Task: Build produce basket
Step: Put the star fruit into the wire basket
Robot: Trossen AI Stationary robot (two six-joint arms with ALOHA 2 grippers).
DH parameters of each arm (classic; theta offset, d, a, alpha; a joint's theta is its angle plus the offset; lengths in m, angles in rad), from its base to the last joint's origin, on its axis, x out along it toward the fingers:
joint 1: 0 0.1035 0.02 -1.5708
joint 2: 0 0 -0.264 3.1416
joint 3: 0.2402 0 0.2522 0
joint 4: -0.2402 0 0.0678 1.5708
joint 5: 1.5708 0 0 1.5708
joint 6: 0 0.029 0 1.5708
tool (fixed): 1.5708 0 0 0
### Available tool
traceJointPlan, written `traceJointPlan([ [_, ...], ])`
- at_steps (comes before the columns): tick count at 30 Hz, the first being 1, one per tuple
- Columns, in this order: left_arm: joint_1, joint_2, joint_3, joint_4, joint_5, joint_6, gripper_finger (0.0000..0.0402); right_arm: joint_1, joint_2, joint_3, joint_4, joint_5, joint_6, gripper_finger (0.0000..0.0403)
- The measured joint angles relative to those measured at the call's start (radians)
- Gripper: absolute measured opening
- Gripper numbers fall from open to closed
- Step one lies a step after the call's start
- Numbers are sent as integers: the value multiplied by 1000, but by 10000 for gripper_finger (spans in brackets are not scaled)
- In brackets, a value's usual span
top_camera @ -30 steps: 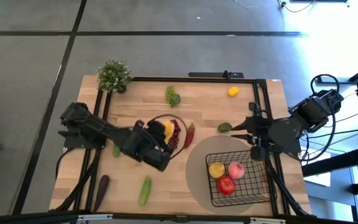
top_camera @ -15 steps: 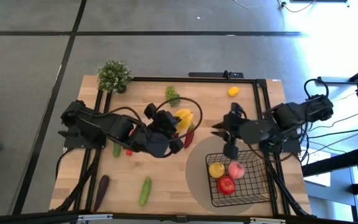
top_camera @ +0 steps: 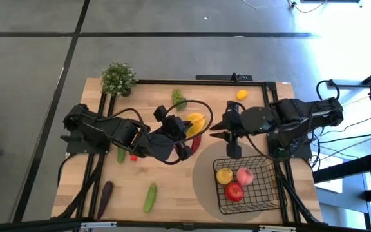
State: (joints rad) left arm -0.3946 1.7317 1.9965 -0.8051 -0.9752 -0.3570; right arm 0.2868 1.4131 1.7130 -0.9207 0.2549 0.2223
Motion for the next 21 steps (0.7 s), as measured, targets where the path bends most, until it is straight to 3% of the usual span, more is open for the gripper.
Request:
traceJointPlan([
  [21,-1,0,0,34,-2,55,0,-105,6,0,21,-74,-42,88],
])
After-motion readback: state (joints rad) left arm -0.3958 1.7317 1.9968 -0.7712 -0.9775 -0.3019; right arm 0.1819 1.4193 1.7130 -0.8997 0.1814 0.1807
